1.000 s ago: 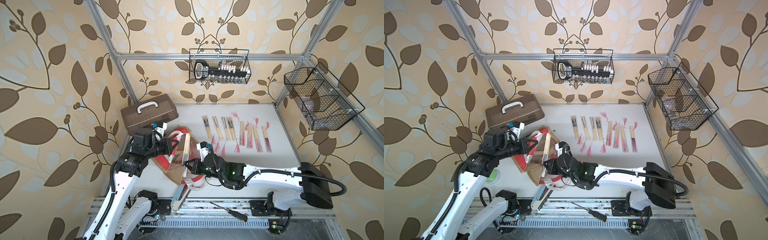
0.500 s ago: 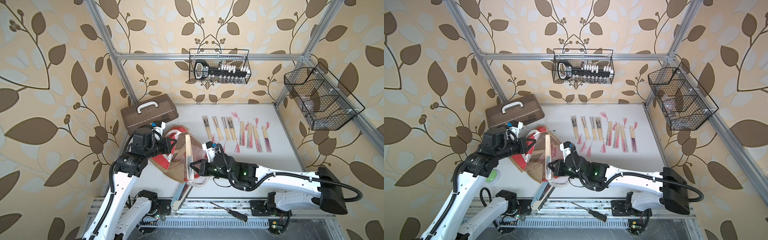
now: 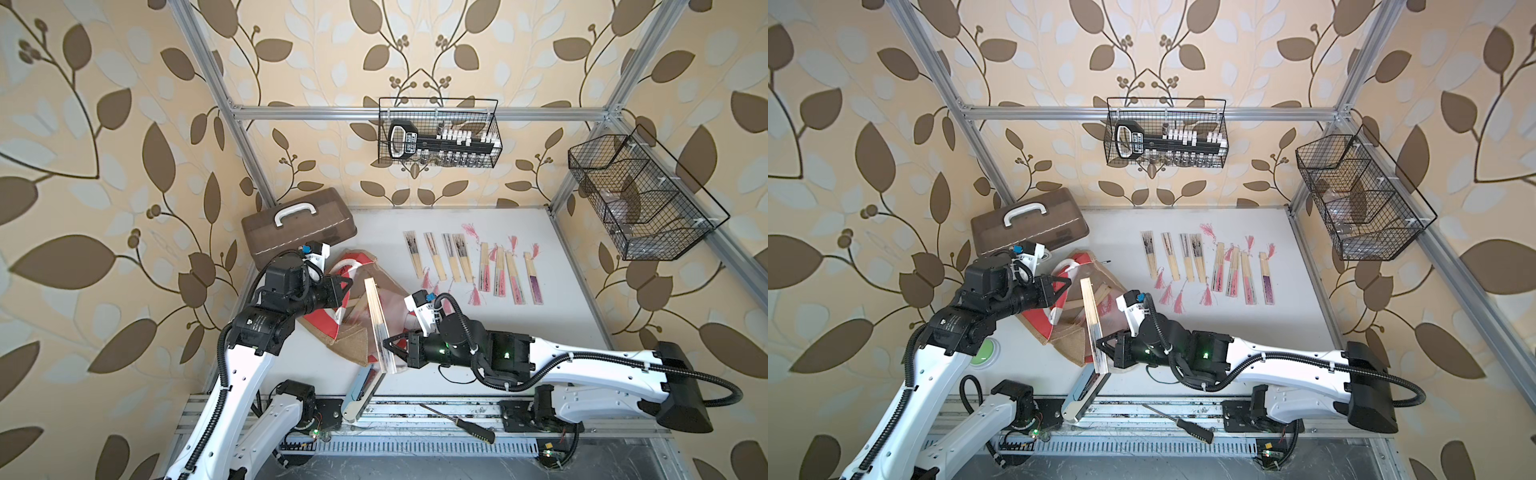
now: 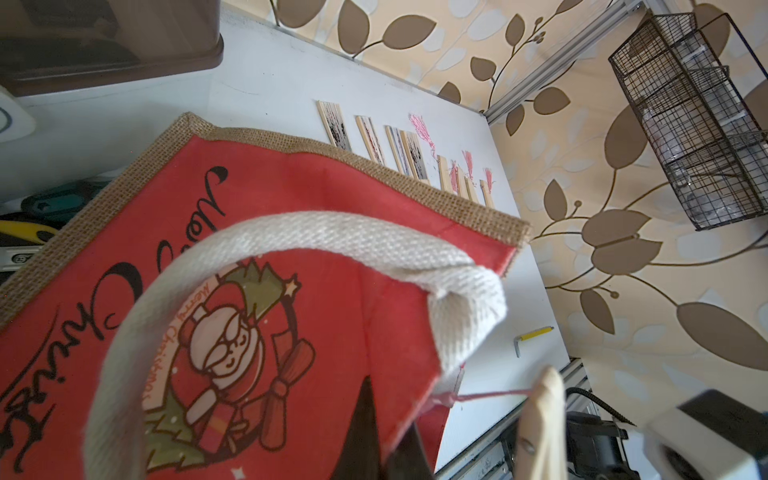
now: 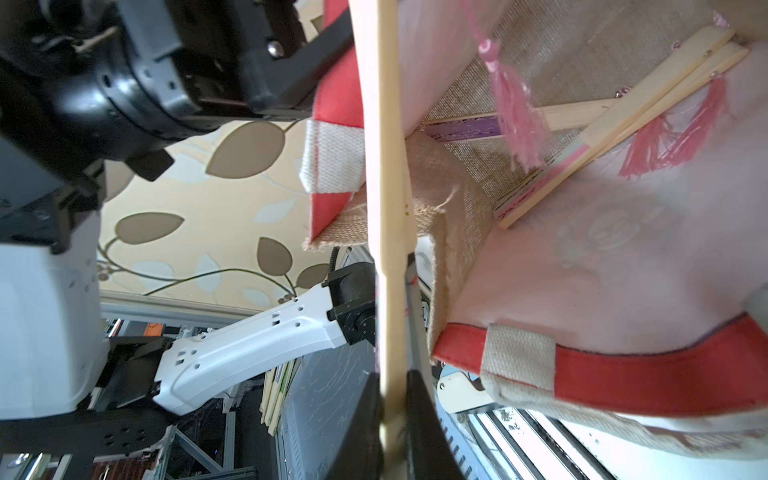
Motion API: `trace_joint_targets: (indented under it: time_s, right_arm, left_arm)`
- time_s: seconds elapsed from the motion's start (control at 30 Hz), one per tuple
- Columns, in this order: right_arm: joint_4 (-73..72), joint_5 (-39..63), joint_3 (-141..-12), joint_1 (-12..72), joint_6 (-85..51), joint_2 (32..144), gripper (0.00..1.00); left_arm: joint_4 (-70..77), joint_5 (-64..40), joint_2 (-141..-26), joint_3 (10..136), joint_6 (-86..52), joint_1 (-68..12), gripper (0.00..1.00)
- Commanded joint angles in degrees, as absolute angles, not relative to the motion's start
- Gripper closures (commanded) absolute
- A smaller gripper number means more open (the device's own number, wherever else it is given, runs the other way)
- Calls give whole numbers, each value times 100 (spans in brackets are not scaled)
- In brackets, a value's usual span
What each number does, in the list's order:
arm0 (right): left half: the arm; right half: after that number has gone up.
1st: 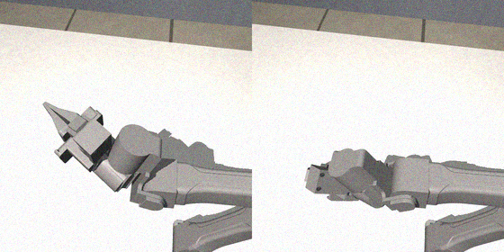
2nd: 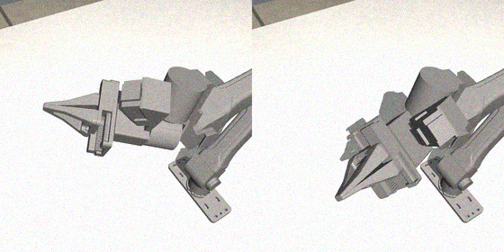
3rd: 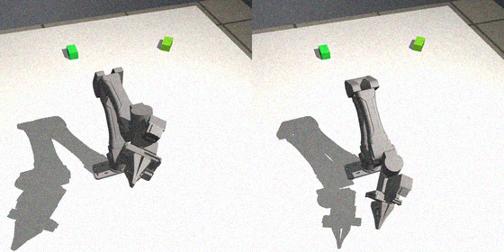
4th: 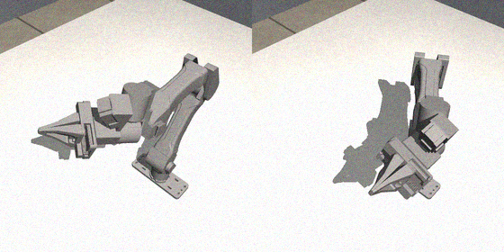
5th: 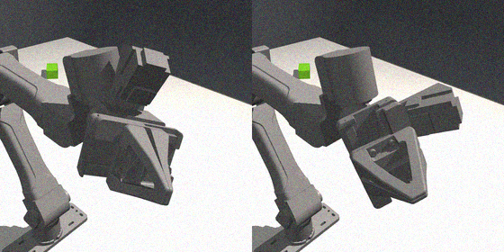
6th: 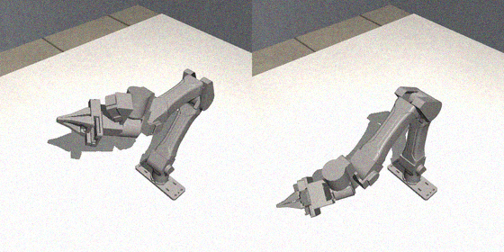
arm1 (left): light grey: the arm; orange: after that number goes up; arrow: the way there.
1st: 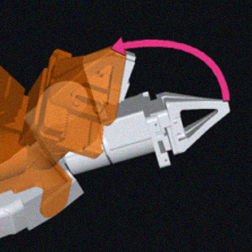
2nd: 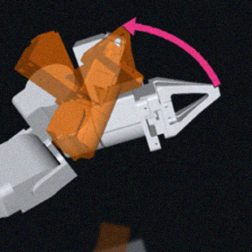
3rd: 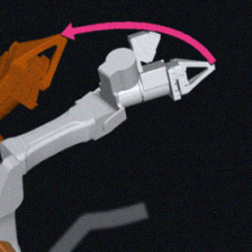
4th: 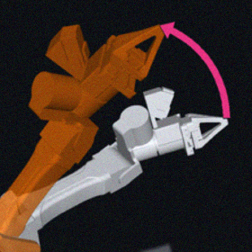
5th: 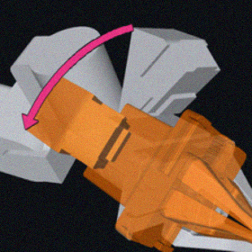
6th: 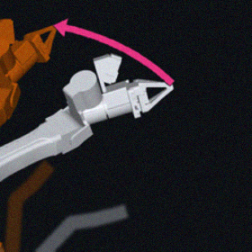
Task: Take out the folding fans from the tote bags
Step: Place the folding fan at the center of the board.
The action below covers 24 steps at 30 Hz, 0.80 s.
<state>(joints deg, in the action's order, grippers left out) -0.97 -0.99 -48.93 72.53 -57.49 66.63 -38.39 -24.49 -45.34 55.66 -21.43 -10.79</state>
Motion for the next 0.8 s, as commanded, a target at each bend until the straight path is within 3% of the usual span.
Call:
trace_joint_targets:
  time_s: [0.0,0.43,0.77]
  right_arm:
    - [131,-66,-4952,7294,-5518,6295,87]
    - [2259,-980,-5468,7239,-5071,4587,87]
    - [3370,-1381,-4889,6741,-5469,3692,86]
  left_arm:
    - [-3604,-2400,-4421,5687,-2053,-1037,100]
    - [-3678,-2198,-4364,5651,-2040,-1037,100]
    - [-3683,-2171,-4368,5678,-2029,-1037,100]
